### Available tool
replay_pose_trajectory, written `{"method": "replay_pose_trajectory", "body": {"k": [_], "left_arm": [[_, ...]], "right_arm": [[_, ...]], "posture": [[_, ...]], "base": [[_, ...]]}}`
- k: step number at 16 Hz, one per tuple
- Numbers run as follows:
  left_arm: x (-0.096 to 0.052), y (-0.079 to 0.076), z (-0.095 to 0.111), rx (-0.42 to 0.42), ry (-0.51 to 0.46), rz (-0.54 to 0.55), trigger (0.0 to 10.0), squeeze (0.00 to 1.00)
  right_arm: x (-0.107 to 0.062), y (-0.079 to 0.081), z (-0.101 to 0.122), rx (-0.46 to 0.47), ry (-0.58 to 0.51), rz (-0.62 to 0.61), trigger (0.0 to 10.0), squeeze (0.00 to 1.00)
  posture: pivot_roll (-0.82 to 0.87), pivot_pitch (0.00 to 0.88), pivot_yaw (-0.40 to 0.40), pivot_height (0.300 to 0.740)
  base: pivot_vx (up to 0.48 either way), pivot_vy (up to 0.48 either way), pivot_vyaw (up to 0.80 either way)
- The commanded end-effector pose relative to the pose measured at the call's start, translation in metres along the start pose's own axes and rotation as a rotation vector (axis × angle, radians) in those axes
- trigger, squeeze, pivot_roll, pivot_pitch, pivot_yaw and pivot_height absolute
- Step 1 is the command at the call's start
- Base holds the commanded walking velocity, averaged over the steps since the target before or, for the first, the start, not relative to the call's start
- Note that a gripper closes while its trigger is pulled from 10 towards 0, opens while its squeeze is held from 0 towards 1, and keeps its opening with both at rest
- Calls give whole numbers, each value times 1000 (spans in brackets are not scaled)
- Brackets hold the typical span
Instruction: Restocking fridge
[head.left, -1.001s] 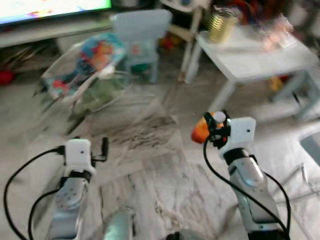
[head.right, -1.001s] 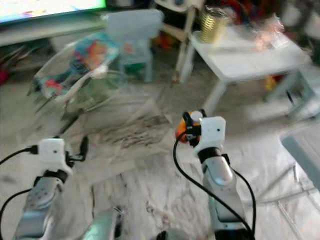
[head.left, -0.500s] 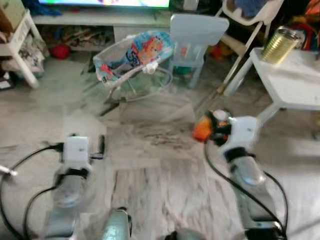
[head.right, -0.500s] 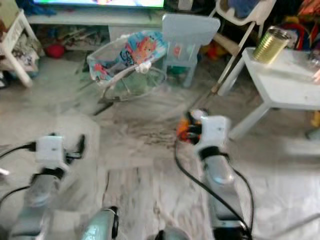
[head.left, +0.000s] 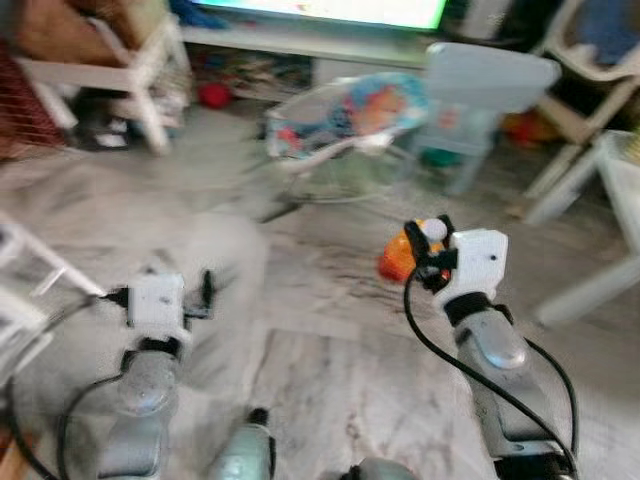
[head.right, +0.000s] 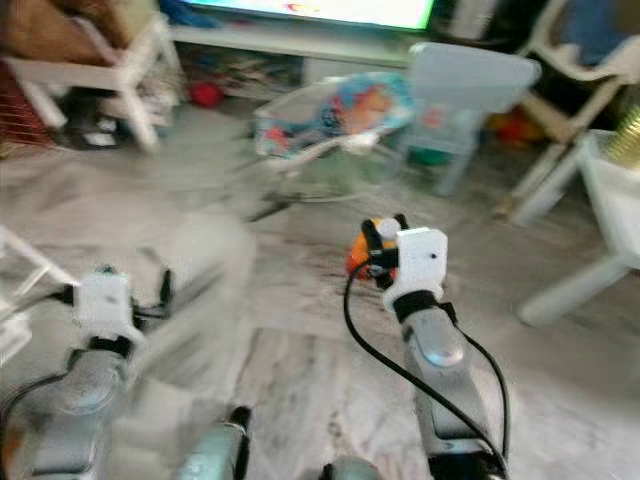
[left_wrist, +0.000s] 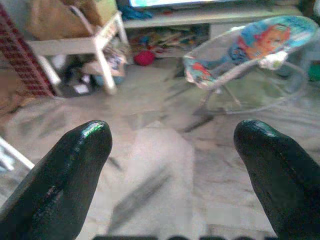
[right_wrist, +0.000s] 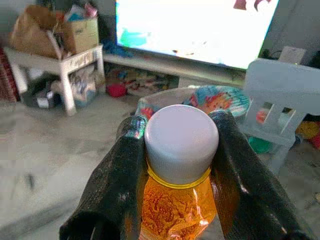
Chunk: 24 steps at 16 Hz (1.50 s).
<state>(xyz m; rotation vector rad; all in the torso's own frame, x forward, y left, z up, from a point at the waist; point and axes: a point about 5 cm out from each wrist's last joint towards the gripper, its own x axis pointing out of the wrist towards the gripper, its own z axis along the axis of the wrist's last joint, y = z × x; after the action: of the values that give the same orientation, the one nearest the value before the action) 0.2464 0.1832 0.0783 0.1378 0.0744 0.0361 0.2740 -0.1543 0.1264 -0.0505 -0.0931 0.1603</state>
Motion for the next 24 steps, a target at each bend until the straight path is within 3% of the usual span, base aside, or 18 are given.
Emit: {"method": "replay_pose_trajectory", "body": {"k": [1, 3, 6, 8, 10, 12, 14, 16, 17, 18, 19, 20, 21, 24], "left_arm": [[-2, 6, 1, 18, -9, 29, 10000, 0], [-3, 10, 0, 15, -6, 58, 10000, 0], [-2, 3, -4, 10, 13, -26, 10000, 0], [4, -7, -3, 49, 5, -114, 10000, 0], [15, -7, 0, 65, 3, -148, 10000, 0], [19, -2, 1, 52, 7, -134, 10000, 0], [14, -1, -8, 30, 44, -96, 10000, 0], [9, -2, -11, -3, 55, -97, 10000, 0], [4, -5, -10, -18, 49, -78, 10000, 0], [2, -4, -11, -15, 45, -46, 10000, 0], [1, -3, -11, -23, 41, -35, 10000, 0], [1, -3, -10, -42, 29, -37, 10000, 0], [0, -6, -8, -98, 15, -76, 10000, 0], [7, -3, -6, -84, 11, -92, 10000, 0]], "right_arm": [[3, -2, 8, -13, -44, -2, 10000, 0], [3, -8, 7, -18, -40, -29, 10000, 0], [-3, -14, -3, -27, -20, -82, 10000, 0], [-6, -17, -10, -35, -10, -132, 10000, 0], [-11, -18, -19, -30, 33, -154, 10000, 0], [-17, -15, -23, -55, 49, -146, 10000, 0], [-15, -16, -28, 17, 96, -178, 10000, 0], [-12, -19, -32, 7, 137, -216, 10000, 0], [-12, -17, -35, 91, 125, -224, 10000, 0], [-12, -19, -36, 30, 128, -229, 10000, 0], [-13, -17, -39, 95, 151, -191, 10000, 0], [-15, -18, -39, 102, 147, -184, 10000, 0], [-18, -18, -39, 69, 137, -196, 10000, 0], [-17, -16, -38, 39, 137, -166, 10000, 0]], "posture": [[106, 150, -97, 740], [105, 149, -97, 740], [109, 127, -59, 740], [106, 114, -32, 740], [86, 92, -26, 740], [77, 97, -23, 740], [63, 105, -38, 740], [67, 105, -48, 740], [74, 100, -59, 740], [80, 94, -66, 740], [83, 91, -70, 740], [86, 92, -74, 740], [87, 93, -79, 740], [83, 102, -79, 740]], "base": [[0, 0, 669], [0, 0, 666], [0, 0, 671], [0, 0, 669], [0, 0, 303], [0, 0, 0], [0, 0, 0], [0, 0, 0], [0, 0, 0], [0, 0, 0], [0, 0, 0], [0, 0, 0], [0, 0, 0], [0, 0, 533]]}}
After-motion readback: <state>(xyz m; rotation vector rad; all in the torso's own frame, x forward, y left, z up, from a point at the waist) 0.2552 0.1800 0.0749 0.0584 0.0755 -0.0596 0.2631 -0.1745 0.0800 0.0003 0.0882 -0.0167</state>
